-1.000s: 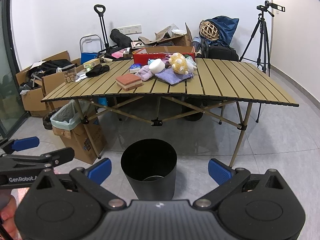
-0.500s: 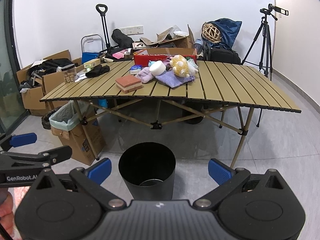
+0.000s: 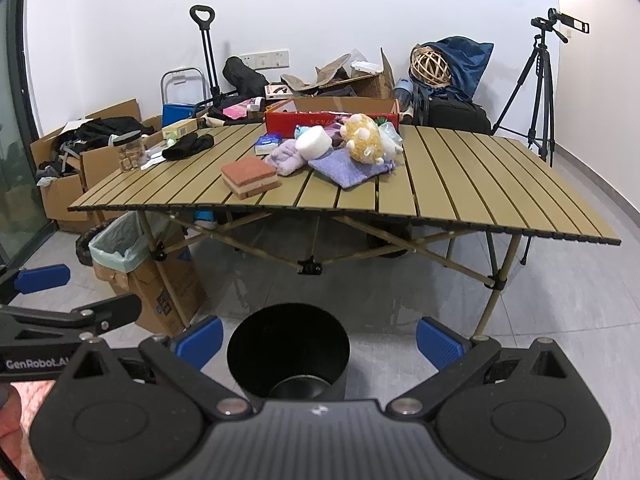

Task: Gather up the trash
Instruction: 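Move both tools forward over the table toward the sponge and plush toy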

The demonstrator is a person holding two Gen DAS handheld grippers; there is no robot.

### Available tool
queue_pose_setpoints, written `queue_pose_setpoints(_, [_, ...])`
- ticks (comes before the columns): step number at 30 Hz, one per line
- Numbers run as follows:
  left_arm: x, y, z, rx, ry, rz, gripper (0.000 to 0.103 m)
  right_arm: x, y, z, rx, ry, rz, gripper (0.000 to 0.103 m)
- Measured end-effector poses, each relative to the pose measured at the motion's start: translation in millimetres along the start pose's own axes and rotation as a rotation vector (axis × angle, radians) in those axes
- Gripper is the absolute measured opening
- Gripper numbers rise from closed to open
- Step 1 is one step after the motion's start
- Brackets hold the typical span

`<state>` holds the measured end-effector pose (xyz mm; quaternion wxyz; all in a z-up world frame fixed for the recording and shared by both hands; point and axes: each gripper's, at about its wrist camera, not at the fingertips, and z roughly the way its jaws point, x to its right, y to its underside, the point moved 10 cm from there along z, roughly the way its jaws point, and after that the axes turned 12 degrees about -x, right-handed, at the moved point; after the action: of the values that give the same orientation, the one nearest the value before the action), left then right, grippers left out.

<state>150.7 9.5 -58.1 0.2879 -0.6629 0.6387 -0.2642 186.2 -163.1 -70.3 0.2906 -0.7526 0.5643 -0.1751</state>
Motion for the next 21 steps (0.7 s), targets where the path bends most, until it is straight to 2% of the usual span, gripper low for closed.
queue_pose_setpoints(11, [2,-43,26,0.049,0.028,-0.034,0.103,12,-49,32,0.043,-0.026,0.025,0.103])
queue_pose_setpoints(21, [-6,-84,58,0.085,0.044,-0.092,0.103,20,-102,60,0.116,-0.014,0.037,0.103])
